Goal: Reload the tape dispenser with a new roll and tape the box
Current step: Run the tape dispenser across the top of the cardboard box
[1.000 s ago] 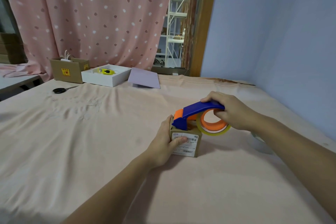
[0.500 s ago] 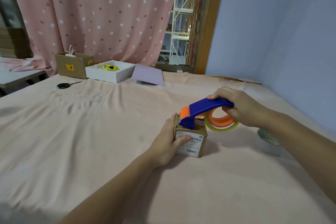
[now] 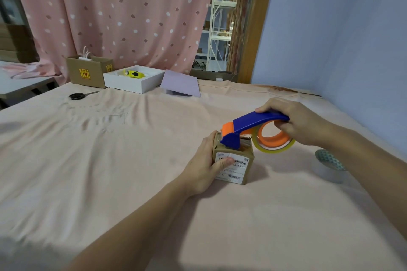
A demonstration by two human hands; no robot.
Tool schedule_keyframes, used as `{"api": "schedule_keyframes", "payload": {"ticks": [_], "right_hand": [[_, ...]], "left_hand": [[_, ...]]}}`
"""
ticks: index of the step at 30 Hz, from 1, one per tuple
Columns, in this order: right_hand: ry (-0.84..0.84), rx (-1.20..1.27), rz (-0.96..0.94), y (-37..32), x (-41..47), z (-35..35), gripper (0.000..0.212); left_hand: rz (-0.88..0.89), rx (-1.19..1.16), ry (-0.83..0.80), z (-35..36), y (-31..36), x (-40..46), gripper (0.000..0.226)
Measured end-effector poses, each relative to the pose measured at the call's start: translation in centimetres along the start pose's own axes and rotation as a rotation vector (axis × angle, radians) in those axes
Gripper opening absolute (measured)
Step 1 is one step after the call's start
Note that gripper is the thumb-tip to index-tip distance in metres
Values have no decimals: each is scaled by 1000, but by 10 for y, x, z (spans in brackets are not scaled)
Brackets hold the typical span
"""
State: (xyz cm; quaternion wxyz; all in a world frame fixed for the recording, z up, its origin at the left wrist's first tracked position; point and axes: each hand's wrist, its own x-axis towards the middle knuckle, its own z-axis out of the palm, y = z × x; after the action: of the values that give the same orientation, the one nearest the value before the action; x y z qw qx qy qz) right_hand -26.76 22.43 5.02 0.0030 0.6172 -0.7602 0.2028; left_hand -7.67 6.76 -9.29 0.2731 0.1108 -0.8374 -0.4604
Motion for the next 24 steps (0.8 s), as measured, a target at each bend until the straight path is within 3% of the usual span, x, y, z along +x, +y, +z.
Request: {"api": "schedule_keyframes", "payload": {"ticks": [14, 20, 24], "right_hand": [[-10, 53, -19, 6, -6, 5, 59], [-99, 87, 9, 5, -17, 3, 56], [-66, 100, -17, 4, -23, 4, 55]], "left_hand": [[11, 4, 7, -2, -3, -2, 42], [-27, 37, 50, -1, -8, -7, 94], [-27, -22, 46, -2, -4, -10, 100]]}}
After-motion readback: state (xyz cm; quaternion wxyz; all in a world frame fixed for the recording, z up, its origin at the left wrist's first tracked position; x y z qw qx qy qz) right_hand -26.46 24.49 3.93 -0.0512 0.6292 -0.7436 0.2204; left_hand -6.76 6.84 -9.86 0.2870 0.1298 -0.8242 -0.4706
